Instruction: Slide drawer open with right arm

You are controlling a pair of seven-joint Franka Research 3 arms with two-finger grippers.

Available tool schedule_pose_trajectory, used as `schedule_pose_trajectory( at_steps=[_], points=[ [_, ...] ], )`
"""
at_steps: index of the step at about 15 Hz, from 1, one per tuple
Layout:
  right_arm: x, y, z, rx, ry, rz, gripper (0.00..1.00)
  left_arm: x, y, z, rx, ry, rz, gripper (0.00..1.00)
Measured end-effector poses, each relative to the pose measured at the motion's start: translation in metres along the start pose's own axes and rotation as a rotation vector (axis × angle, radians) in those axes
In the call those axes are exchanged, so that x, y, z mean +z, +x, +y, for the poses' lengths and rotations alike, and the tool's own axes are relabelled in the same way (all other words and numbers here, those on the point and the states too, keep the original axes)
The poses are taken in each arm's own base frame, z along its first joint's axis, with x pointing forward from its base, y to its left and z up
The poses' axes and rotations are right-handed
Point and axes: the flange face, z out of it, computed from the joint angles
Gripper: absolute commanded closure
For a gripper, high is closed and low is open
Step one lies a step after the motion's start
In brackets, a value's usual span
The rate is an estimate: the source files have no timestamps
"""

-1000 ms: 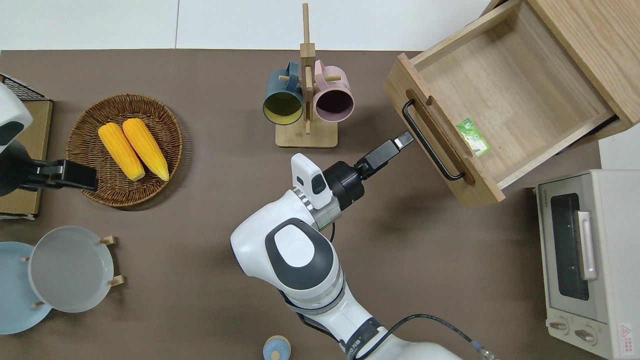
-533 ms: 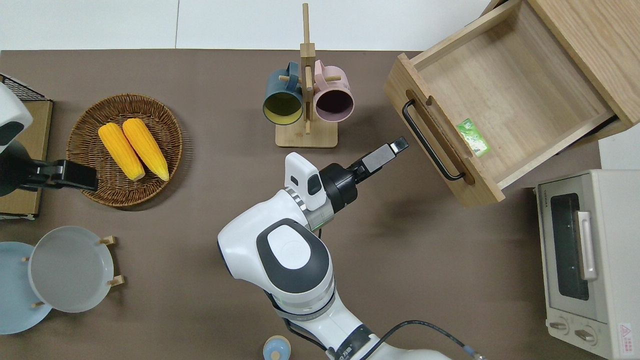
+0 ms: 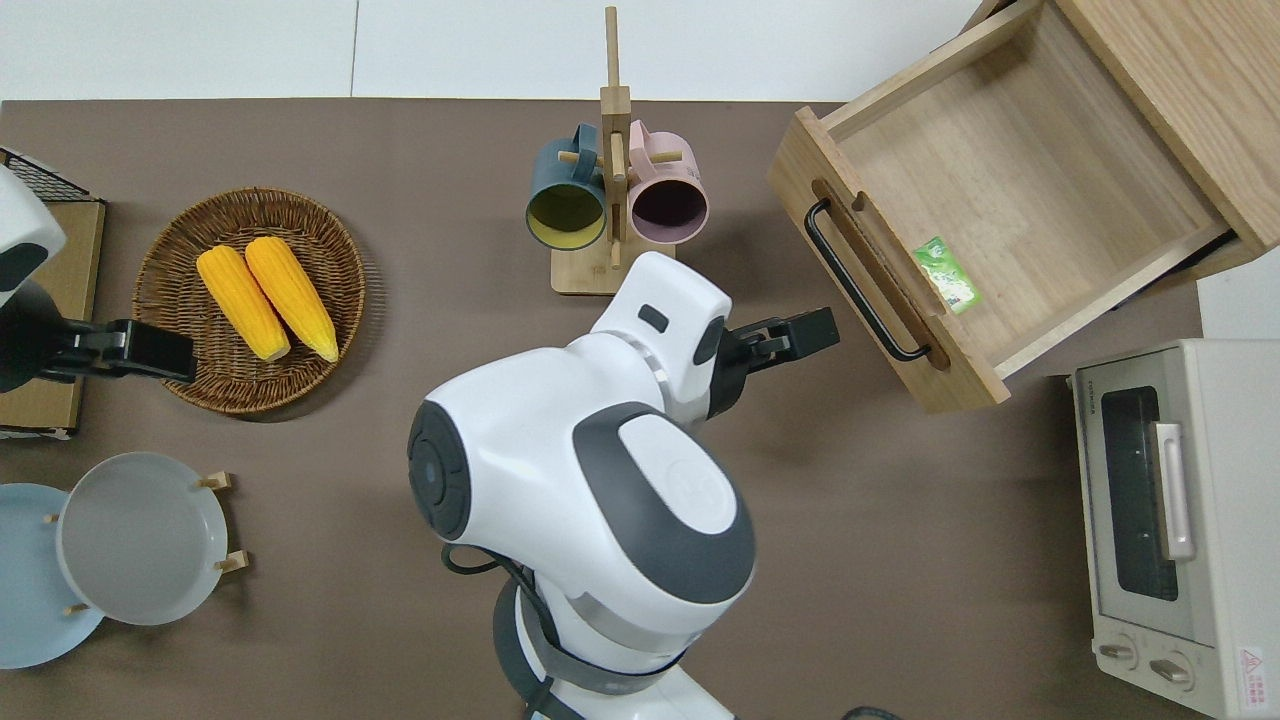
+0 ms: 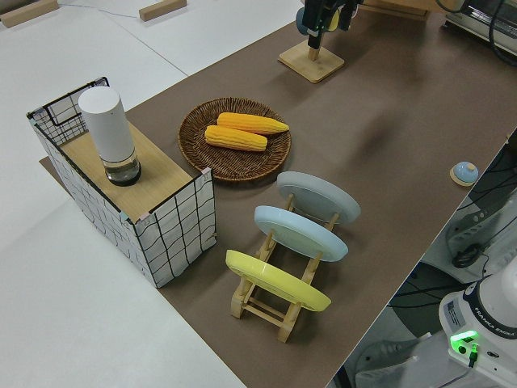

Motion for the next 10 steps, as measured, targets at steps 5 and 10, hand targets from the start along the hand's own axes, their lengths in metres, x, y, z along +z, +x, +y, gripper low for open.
schedule_pose_trajectory(
  at_steps=[5, 10],
  points=[
    [-0.002, 0.008, 0.100, 0.109, 0.289, -0.112, 0.019, 0.000, 0.000, 0.000, 0.000, 0.000, 0.000, 0.01],
    [0.019, 0.017, 0.176, 0.158, 0.471, -0.143, 0.017, 0.000, 0.000, 0.000, 0.000, 0.000, 0.000, 0.01]
  ],
)
